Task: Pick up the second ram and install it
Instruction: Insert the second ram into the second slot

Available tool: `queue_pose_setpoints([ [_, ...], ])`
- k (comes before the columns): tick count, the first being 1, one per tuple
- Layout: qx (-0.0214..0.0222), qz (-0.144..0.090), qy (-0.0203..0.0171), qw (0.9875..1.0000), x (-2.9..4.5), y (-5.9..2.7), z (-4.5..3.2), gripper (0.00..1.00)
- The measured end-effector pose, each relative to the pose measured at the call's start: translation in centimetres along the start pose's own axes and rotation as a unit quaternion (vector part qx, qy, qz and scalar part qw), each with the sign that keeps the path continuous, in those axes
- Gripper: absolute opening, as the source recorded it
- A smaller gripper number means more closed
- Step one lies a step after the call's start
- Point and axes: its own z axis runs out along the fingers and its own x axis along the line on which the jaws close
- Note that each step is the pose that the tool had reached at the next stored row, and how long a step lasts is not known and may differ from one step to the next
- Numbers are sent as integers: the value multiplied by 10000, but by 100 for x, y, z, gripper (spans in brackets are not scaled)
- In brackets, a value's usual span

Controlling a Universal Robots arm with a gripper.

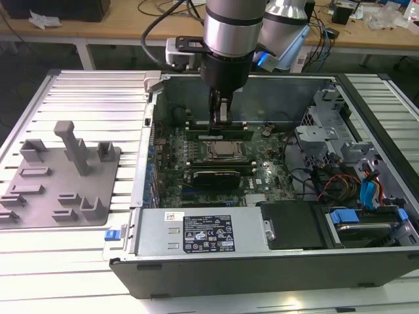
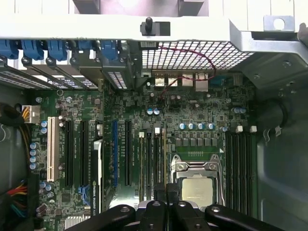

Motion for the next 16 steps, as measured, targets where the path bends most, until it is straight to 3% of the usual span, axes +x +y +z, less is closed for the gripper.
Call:
queue_pose_setpoints([
  [9, 0, 0, -4, 10000, 7, -9, 181, 9],
  [16, 1, 0, -5, 10000, 15, -18, 369, 9],
])
